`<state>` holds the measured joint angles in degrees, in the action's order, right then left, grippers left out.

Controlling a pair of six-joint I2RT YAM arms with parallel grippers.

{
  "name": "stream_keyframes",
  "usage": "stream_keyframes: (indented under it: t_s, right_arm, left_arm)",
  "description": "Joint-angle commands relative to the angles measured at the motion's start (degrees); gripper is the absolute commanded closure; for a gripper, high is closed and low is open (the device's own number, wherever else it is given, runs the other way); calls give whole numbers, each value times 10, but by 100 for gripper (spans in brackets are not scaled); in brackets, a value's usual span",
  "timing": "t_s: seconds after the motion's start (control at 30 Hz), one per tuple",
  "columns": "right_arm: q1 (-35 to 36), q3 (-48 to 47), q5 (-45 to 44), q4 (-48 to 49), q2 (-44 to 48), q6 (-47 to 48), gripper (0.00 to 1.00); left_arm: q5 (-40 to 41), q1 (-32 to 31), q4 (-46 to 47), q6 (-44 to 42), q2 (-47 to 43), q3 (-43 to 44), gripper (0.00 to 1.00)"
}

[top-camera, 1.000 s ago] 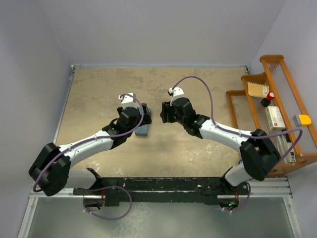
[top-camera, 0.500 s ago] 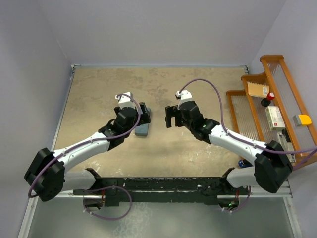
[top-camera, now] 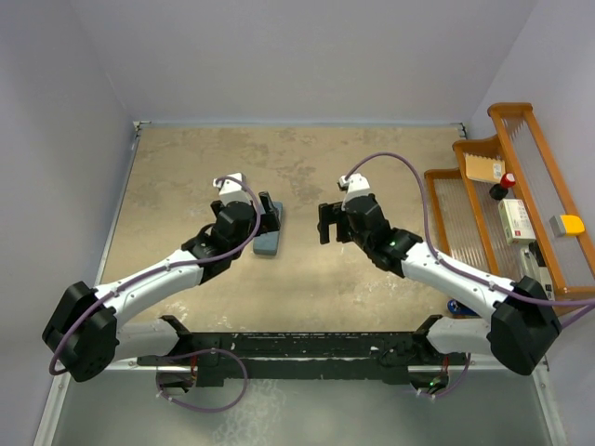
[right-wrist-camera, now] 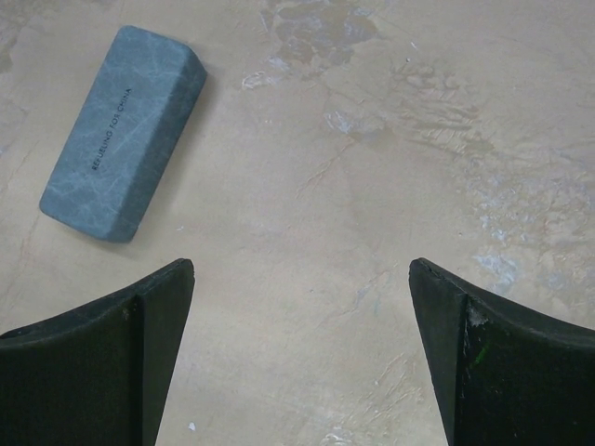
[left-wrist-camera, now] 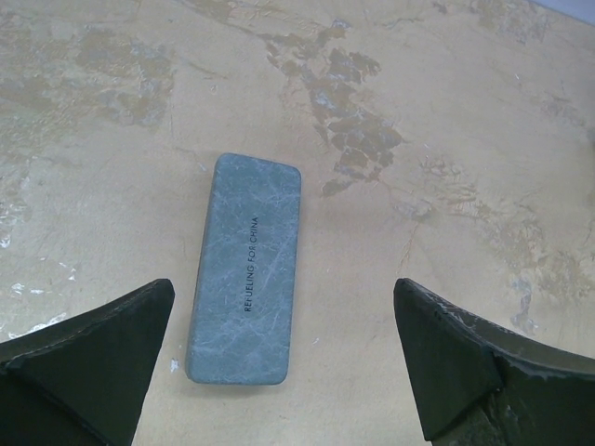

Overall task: Organize the sunglasses
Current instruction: Reset both arms

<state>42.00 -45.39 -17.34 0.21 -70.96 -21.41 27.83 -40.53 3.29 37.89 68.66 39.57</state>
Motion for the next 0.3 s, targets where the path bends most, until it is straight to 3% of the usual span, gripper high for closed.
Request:
stream_keyframes:
  t_s: [0.0,0.27]
  right_arm:
    - [2,7,-22,8,18,1,1]
    - [2,0,-24,8,12,1,1]
  left_arm:
    - [1,-1,5,2,-14,5,0]
    - [10,-1,13,4,-31,-6,2]
